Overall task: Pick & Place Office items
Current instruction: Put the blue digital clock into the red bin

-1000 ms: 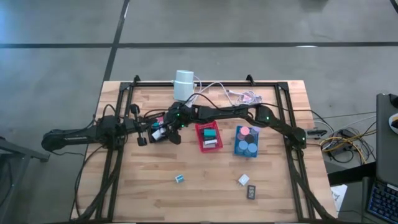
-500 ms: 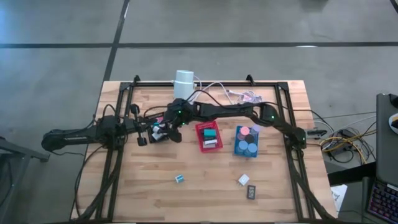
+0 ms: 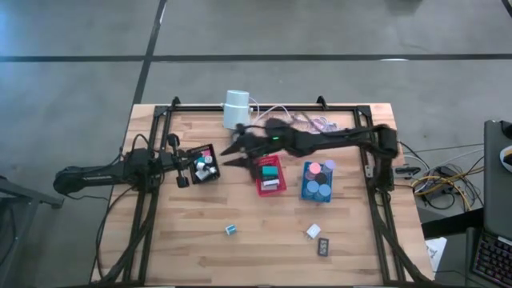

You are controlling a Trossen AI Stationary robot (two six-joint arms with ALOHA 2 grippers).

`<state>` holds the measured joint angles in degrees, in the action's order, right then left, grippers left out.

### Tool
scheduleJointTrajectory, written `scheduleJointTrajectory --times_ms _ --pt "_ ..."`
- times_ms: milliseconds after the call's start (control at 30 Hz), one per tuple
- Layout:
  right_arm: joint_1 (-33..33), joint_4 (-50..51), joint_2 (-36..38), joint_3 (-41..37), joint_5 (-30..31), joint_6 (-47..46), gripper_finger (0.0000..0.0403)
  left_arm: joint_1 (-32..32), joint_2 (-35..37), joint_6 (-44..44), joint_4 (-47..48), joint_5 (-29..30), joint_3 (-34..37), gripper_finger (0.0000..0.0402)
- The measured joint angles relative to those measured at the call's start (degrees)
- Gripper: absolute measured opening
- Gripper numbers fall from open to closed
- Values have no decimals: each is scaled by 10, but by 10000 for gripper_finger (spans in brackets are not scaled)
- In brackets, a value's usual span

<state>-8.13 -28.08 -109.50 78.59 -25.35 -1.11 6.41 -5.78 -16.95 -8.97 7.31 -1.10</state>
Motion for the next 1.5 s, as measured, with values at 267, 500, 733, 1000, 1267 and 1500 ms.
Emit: scheduleJointTrajectory --times_ms 267,500,733,1000,1267,1500 --pt "-21 -70 174 -207 13 22 61 0 0 0 0 0 0 0" --pt "-49 -103 303 -318 13 14 13 0 0 0 -3 0 0 0" --pt "-95 -103 442 -389 13 13 13 0 0 0 -4 0 0 0" --pt "-107 -71 562 -449 7 24 13 0 0 0 -4 0 0 0" --pt "-108 8 629 -488 8 42 13 0 0 0 -4 1 3 0" --pt "-108 82 682 -497 10 55 13 0 0 0 -3 1 5 0"
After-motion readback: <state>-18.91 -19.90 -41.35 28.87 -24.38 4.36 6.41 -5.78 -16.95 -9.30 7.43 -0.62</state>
